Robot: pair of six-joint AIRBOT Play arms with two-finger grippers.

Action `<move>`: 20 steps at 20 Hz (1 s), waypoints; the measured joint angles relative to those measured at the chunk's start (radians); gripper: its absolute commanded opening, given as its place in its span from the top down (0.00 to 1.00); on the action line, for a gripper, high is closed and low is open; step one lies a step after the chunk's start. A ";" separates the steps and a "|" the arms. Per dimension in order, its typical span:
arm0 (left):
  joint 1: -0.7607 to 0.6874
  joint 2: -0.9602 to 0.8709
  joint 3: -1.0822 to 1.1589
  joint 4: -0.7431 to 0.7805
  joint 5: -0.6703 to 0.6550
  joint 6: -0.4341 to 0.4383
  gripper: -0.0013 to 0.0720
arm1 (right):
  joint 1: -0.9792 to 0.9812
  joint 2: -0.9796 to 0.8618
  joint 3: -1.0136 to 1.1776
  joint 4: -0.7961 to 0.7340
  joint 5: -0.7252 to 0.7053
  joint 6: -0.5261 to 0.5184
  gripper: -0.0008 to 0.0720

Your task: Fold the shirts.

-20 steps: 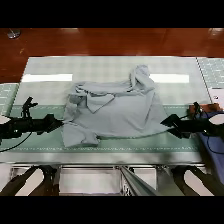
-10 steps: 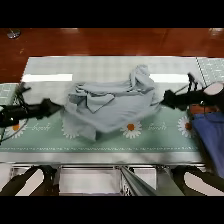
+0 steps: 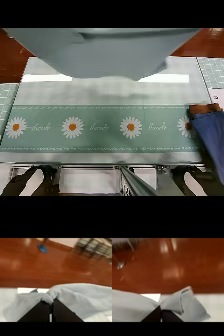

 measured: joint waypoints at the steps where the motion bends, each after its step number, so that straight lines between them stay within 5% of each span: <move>1: 0.005 0.029 0.061 0.076 -0.019 -0.028 0.94 | 0.000 0.055 0.017 -0.028 0.013 0.008 0.96; 11: -0.220 0.313 0.207 0.668 -0.182 -0.160 0.94 | 0.000 0.352 0.041 -0.223 0.248 0.068 0.96; 16: -0.290 0.321 -0.050 0.782 -0.231 -0.234 0.94 | 0.000 0.349 -0.166 -0.205 0.300 0.085 0.96; 20: -0.303 0.251 -0.346 0.783 -0.112 -0.277 0.94 | 0.000 0.246 -0.393 -0.124 0.189 0.059 0.96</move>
